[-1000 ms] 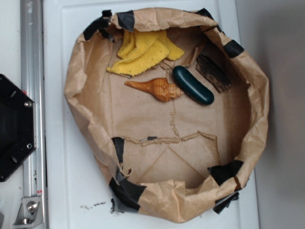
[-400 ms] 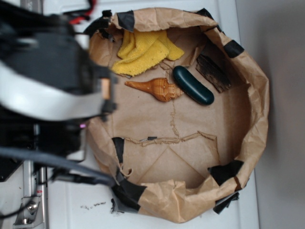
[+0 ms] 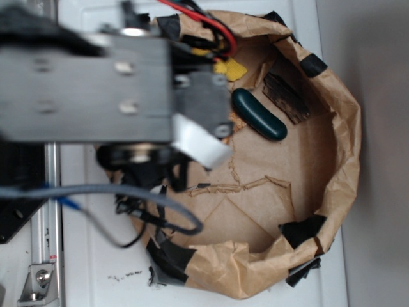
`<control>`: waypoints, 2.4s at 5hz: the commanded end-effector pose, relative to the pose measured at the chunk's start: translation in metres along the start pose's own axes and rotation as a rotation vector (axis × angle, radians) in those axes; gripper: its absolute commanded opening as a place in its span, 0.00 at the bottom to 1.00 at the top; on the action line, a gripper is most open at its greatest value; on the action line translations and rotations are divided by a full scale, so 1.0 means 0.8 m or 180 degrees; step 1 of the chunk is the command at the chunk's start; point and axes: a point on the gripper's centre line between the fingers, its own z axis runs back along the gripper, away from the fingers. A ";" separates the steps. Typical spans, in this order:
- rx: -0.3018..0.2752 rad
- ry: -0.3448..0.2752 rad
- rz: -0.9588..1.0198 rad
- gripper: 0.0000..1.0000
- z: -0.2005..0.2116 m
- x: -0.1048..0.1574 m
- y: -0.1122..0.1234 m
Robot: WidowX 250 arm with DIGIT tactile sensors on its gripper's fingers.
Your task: Grab the yellow cloth.
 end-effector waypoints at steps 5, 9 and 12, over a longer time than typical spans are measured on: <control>0.0224 0.0904 -0.0837 1.00 -0.144 -0.006 0.099; 0.0063 0.0676 -0.0523 0.00 -0.124 -0.022 0.111; -0.0055 -0.0188 -0.0231 1.00 -0.042 -0.016 0.084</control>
